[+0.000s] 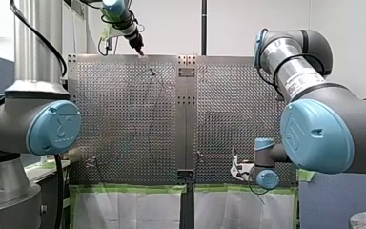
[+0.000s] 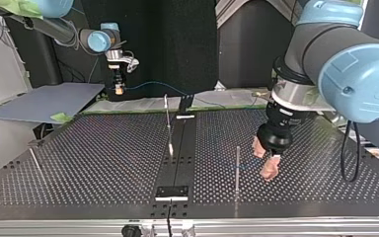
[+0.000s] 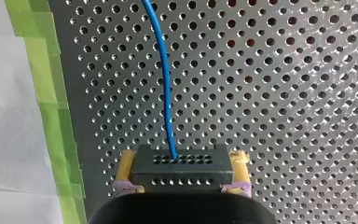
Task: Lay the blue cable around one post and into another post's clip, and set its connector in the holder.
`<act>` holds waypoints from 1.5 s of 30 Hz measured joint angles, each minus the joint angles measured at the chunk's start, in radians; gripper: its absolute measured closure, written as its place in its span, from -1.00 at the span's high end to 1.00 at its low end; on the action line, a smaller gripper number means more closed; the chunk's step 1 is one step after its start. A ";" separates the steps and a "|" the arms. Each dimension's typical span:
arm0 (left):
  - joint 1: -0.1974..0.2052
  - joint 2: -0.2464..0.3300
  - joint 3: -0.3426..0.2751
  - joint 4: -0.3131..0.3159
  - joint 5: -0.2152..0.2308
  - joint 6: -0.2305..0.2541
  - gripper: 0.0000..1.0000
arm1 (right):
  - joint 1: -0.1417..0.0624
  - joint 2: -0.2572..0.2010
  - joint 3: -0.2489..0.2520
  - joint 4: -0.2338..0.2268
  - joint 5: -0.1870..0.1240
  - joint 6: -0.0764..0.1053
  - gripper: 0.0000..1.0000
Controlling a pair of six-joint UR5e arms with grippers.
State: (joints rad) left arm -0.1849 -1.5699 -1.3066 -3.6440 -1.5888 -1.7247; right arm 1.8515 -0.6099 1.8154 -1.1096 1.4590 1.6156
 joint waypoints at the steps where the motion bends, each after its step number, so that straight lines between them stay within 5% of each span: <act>1: 0.000 0.000 0.000 0.000 0.000 0.000 1.00 | 0.000 0.000 0.000 0.000 0.000 0.000 -1.00; 36: -0.022 0.016 -0.002 -0.003 -0.051 0.008 1.00 | -0.006 0.000 0.000 0.006 0.000 -0.003 -1.00; 45: -0.052 0.049 -0.062 0.019 -0.060 0.051 1.00 | -0.005 0.000 0.000 0.006 0.000 -0.003 -1.00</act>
State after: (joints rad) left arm -0.2370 -1.5206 -1.3686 -3.6247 -1.6491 -1.6733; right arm 1.8460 -0.6098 1.8156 -1.1033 1.4590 1.6123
